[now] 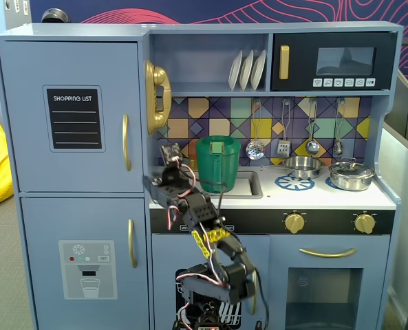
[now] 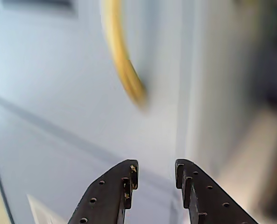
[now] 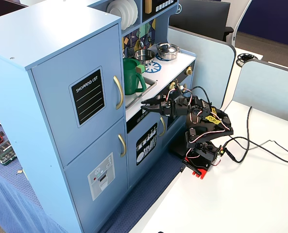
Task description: Open the left cabinet door
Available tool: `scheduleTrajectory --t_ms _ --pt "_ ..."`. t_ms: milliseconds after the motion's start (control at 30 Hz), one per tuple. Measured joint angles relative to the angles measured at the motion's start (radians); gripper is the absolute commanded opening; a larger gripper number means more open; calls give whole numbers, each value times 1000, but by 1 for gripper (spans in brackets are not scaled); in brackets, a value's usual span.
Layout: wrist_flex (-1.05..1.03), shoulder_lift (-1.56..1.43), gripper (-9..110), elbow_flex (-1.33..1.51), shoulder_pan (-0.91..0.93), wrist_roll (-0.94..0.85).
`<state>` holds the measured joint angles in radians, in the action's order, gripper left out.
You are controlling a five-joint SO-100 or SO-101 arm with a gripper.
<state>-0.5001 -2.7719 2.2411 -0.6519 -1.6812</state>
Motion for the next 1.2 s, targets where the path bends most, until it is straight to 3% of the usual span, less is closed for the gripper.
scheduleTrajectory --t_ms 400,700,1200 --pt "270 225 2 -133 -98 -18" --pt "345 319 16 -176 -58 120" --pt "371 425 17 -219 -12 213"
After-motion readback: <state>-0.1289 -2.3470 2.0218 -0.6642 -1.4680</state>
